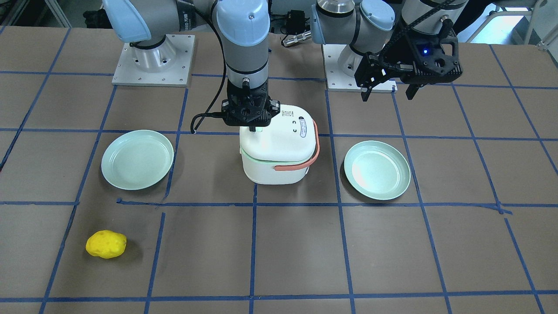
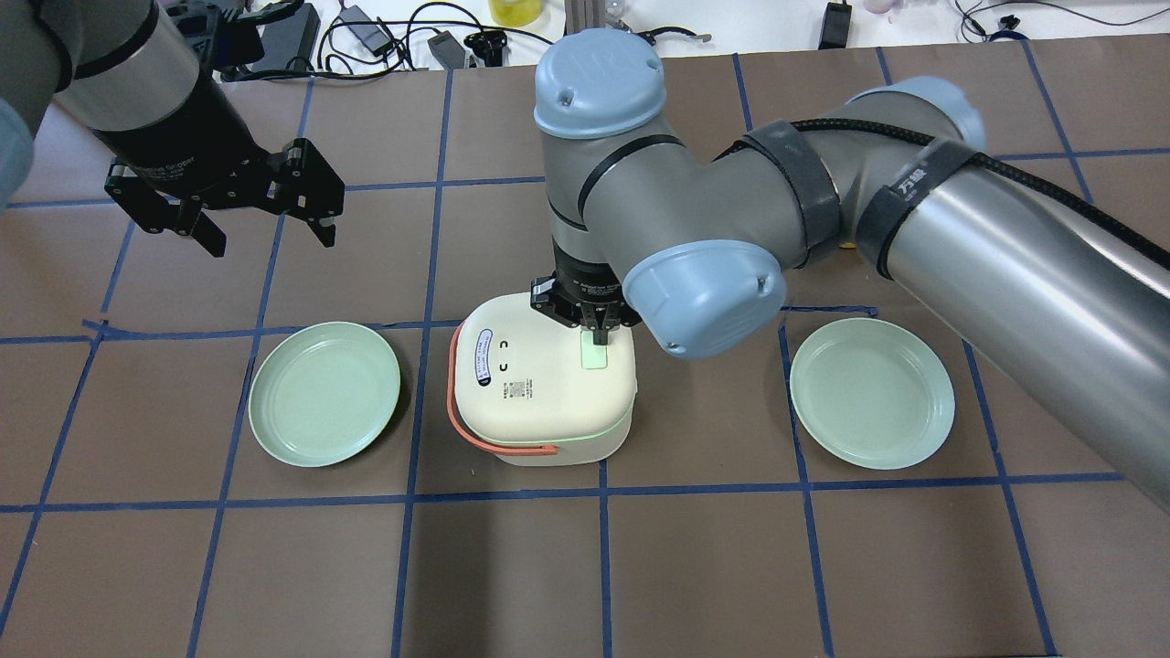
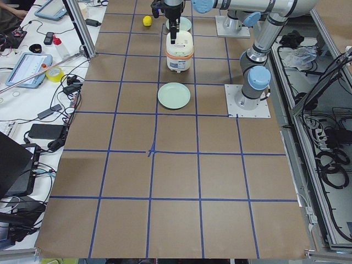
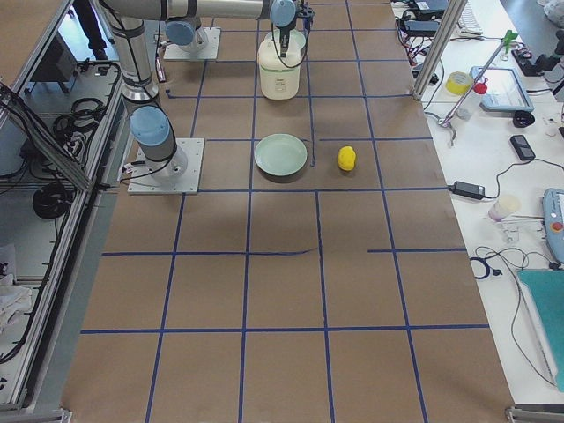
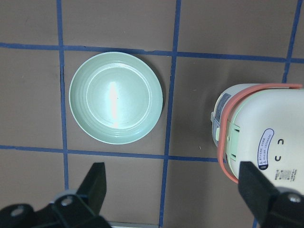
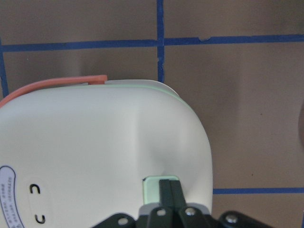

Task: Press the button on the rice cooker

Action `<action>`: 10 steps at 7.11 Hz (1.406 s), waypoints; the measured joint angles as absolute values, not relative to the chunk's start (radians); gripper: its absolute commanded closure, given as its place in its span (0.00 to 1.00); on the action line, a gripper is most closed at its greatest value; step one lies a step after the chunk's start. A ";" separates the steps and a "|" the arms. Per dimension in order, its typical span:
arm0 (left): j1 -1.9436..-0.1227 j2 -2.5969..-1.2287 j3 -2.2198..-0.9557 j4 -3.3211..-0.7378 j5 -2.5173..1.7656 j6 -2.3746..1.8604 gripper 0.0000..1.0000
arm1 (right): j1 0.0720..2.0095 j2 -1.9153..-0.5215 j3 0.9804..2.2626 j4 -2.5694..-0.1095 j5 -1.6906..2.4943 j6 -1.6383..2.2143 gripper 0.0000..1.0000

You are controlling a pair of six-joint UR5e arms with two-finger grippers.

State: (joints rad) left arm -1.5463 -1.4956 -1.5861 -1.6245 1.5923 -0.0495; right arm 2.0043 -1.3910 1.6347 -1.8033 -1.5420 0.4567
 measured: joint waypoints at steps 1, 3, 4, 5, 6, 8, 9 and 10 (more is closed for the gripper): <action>-1.546 -1.496 -1.586 -1.624 1.592 -0.050 0.00 | 1.989 -1.402 1.606 -1.787 -1.568 0.455 0.00; -1.546 -1.496 -1.586 -1.624 1.592 -0.050 0.00 | 1.915 -1.422 1.520 -1.688 -1.588 0.411 0.00; -1.546 -1.496 -1.586 -1.624 1.592 -0.050 0.00 | 1.867 -1.433 1.473 -1.626 -1.590 0.345 0.00; -1.546 -1.496 -1.586 -1.624 1.592 -0.050 0.00 | 1.816 -1.444 1.434 -1.574 -1.590 0.272 0.00; -1.546 -1.496 -1.586 -1.624 1.592 -0.050 0.00 | 1.762 -1.459 1.404 -1.532 -1.590 0.191 0.00; -1.546 -1.496 -1.586 -1.624 1.592 -0.050 0.00 | 1.665 -1.482 1.370 -1.495 -1.585 0.010 0.00; -1.546 -1.496 -1.586 -1.624 1.592 -0.049 0.00 | 1.635 -1.490 1.365 -1.491 -1.585 -0.042 0.00; -1.546 -1.496 -1.586 -1.624 1.592 -0.049 0.00 | 1.610 -1.498 1.363 -1.489 -1.581 -0.064 0.00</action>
